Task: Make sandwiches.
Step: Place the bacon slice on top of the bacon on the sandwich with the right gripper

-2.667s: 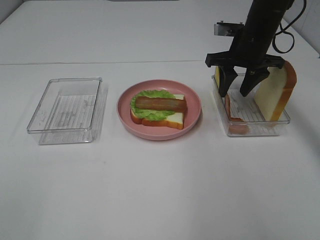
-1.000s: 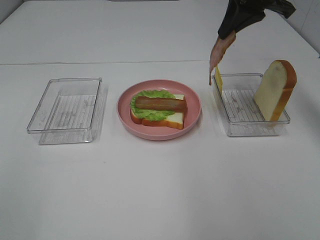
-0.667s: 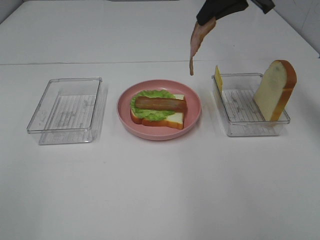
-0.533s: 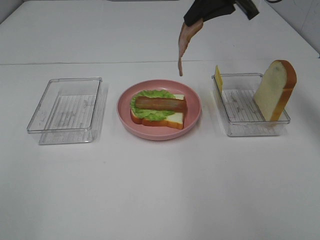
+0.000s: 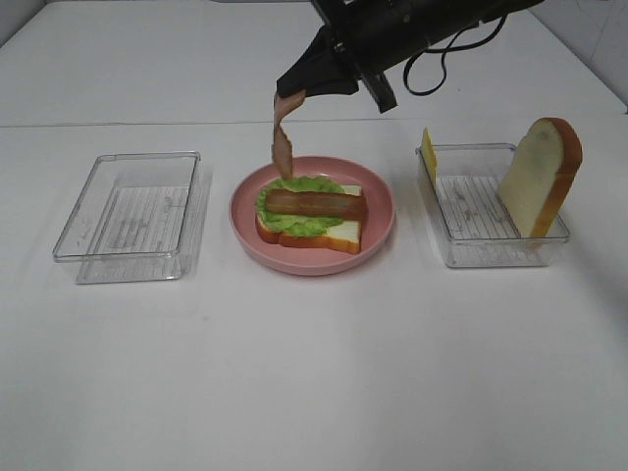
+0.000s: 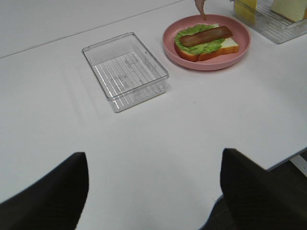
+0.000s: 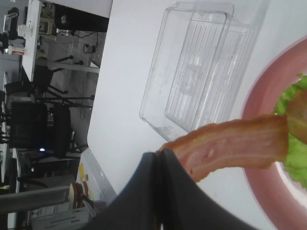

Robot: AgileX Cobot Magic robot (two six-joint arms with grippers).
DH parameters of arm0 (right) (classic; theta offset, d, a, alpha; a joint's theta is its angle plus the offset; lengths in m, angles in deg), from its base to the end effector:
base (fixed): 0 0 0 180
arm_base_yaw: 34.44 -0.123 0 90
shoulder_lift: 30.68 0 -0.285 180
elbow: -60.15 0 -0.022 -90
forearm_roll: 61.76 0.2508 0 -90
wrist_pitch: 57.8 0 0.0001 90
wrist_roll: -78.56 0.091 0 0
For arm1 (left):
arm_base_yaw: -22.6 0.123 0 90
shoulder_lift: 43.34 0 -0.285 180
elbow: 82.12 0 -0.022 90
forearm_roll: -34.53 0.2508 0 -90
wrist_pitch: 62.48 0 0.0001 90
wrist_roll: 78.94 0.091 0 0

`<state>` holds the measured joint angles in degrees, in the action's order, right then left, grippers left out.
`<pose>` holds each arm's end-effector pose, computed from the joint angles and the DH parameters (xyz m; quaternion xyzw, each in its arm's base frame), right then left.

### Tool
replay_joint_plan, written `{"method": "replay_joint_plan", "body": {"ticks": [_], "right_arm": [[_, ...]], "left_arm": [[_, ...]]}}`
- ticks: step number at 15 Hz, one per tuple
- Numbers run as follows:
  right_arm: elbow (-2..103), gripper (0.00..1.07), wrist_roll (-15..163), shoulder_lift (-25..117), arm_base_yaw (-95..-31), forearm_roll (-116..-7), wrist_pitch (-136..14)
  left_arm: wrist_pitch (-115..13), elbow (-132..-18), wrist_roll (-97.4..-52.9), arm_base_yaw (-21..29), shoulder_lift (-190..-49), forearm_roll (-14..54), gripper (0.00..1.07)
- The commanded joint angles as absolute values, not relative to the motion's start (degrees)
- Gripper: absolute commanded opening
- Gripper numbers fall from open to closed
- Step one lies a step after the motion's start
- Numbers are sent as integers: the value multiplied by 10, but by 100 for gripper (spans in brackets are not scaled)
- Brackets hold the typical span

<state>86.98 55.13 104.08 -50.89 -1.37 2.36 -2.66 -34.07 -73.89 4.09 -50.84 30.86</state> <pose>0.4381 0.2010 0.2180 -0.1017 0.8776 0.4536 0.1175 -0.0074 -0.0028 0.2813 0.1736 0.8267 -0.0944 0.5269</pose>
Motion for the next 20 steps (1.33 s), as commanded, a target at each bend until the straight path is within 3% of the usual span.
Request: {"method": "replay_joint_plan", "body": {"ticks": [1, 5, 13, 20], "right_arm": [[873, 0, 538, 1071, -513, 38, -18], [873, 0, 524, 1114, -513, 91, -29], [874, 0, 673, 1081, -511, -207, -66], [874, 0, 722, 1080, -511, -297, -42]], "left_arm": [[-28, -339, -738, 40, -496, 304, 73], [-28, -339, -738, 40, -496, 304, 73], [-28, -339, -738, 40, -496, 304, 73], [-28, -339, -738, 40, -496, 304, 73]]}}
